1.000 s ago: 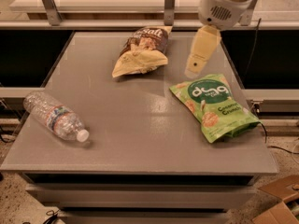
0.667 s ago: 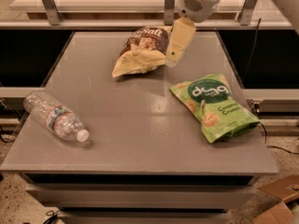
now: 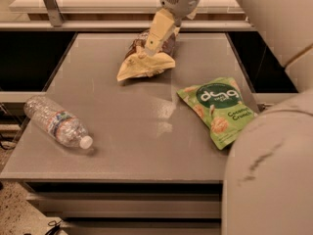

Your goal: Pick brown chip bag

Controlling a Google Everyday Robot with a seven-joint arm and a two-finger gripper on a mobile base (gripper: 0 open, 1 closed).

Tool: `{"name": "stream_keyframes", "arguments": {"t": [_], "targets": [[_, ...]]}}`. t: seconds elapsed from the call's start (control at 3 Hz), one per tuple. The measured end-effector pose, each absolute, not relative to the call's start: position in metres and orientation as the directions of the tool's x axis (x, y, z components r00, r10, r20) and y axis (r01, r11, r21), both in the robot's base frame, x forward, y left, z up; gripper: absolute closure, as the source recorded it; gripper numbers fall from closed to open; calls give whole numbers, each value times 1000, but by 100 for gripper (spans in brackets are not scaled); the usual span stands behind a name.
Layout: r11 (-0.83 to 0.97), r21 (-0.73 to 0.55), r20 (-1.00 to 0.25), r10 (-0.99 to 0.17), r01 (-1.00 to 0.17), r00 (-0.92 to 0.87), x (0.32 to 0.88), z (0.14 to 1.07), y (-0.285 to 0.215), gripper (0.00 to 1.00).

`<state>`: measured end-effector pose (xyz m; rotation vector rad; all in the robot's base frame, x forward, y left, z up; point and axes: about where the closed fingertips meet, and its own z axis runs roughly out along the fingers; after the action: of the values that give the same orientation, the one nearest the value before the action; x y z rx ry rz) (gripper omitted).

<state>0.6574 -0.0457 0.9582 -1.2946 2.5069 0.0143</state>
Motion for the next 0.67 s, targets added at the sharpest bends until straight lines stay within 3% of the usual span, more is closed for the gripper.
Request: {"name": "stream_keyframes", "arguments": {"t": [0.67], "targets": [[670, -63, -282, -723, -740, -631, 685, 935, 2, 0]]}}
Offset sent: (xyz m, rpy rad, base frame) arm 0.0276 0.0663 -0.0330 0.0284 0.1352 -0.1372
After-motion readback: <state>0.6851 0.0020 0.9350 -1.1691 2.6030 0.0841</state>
